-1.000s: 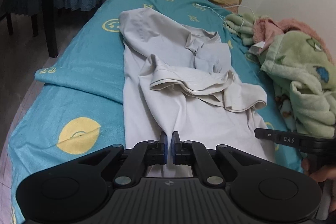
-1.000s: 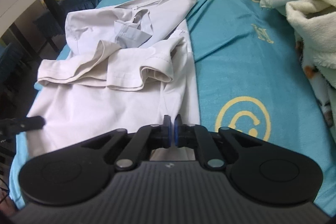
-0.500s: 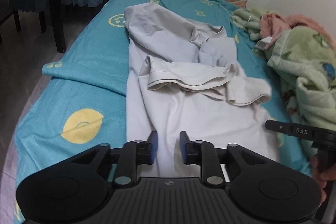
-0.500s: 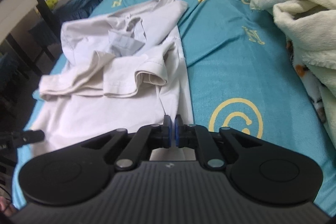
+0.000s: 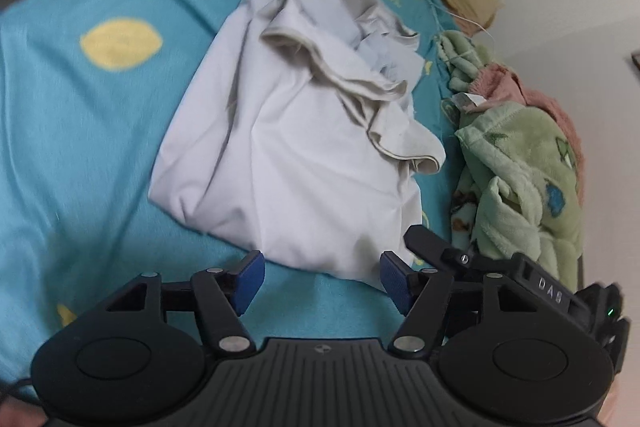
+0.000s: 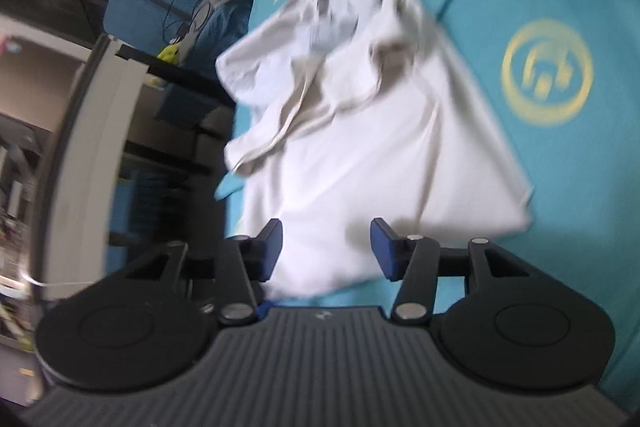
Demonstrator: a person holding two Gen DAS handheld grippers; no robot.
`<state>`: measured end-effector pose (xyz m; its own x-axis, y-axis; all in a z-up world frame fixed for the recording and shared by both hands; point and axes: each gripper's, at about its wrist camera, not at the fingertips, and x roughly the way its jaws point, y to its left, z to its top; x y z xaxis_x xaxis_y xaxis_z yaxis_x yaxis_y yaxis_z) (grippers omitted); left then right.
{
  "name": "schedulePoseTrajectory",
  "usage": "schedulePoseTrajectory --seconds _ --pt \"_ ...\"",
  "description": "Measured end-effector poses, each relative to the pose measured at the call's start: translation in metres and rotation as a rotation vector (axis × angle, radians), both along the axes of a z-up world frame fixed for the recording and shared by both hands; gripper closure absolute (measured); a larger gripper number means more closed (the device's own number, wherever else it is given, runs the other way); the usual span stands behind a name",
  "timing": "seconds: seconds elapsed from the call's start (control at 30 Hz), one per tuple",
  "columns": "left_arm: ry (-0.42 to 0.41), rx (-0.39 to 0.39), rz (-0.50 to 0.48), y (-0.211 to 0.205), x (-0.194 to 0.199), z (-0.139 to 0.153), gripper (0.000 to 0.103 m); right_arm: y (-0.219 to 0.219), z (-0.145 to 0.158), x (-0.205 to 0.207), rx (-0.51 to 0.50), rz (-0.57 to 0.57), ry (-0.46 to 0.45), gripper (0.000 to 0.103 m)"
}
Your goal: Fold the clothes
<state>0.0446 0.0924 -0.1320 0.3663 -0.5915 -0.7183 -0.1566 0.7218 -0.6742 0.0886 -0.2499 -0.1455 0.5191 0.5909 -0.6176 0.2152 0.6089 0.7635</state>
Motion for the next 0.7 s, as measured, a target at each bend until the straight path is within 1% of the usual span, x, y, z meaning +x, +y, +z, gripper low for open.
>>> schedulePoseTrajectory --seconds 0.13,0.2,0.33,0.43,0.47,0.57,0.63,0.7 --pt "0.081 -0.032 0.058 0.004 0.005 -0.022 0.034 0.001 -0.02 -0.005 0.131 -0.076 0.109 0.051" --pt "0.106 -0.053 0.096 0.008 0.007 -0.031 0.033 -0.001 -0.028 -0.006 0.174 -0.119 0.152 0.051" --pt "0.13 -0.096 0.164 0.011 0.007 -0.043 0.032 -0.011 -0.041 -0.011 0.21 -0.227 0.239 0.052" --pt "0.117 -0.118 0.256 0.018 0.005 -0.045 0.034 -0.022 -0.053 -0.014 0.201 -0.314 0.286 0.052" --pt "0.108 -0.119 0.29 0.021 0.005 -0.045 0.034 -0.025 -0.056 -0.016 0.2 -0.346 0.294 0.051" --pt "0.097 -0.131 0.365 0.029 0.005 -0.048 0.042 -0.035 -0.063 -0.018 0.219 -0.429 0.285 0.053" --pt "0.091 -0.135 0.401 0.033 0.004 -0.05 0.048 -0.038 -0.058 -0.019 0.188 -0.469 0.252 0.053" --pt "0.085 -0.14 0.416 0.033 0.005 -0.051 0.049 -0.04 -0.058 -0.019 0.161 -0.497 0.227 0.054"
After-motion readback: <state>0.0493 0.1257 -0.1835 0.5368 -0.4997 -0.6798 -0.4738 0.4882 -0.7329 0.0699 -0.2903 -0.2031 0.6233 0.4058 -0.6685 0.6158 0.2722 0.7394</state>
